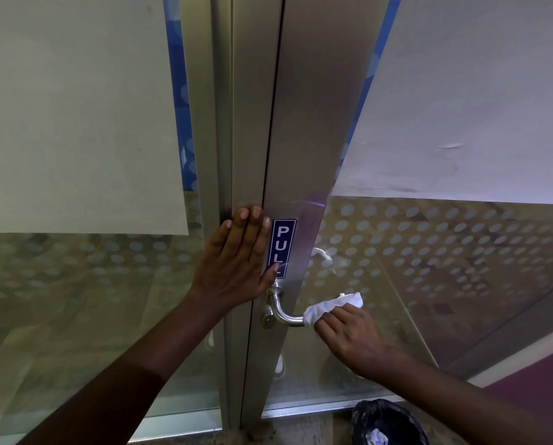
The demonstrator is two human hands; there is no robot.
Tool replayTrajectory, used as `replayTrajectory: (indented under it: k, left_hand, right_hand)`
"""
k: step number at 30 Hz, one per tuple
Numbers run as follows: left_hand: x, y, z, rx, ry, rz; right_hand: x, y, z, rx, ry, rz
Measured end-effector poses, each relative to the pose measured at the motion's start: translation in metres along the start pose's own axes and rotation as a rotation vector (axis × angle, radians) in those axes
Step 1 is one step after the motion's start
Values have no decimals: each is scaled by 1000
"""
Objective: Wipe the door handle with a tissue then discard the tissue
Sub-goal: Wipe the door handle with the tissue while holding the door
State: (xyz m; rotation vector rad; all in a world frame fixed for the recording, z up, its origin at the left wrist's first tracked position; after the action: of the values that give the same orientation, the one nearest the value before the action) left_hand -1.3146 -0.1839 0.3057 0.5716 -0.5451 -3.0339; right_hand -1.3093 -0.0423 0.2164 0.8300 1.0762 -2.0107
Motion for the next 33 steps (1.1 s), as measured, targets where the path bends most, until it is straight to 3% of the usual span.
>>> replayTrajectory:
  k: [7, 26, 33]
  left_hand:
    - [0, 0, 1, -1, 6, -1]
    - [2, 0, 1, -6, 19, 19]
    - [1, -1, 1, -4, 12, 23]
  right_hand:
    - [5, -10, -10, -10, 25, -42]
    - [3, -36, -10, -261, 51, -18]
    - [1, -44, -9, -249, 74, 9]
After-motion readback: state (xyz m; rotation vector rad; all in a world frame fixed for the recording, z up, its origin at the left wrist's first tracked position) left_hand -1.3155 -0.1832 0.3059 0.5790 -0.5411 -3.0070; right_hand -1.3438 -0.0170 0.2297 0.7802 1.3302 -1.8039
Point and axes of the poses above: each hand's wrist, its own z-axis towards the middle knuckle, its own x-axis out of the palm, y = z × x, the point moved 10 cm from there along z, towards the middle knuckle, and after that the axes turned 4 degrees about -z, right-handed, at the moved point
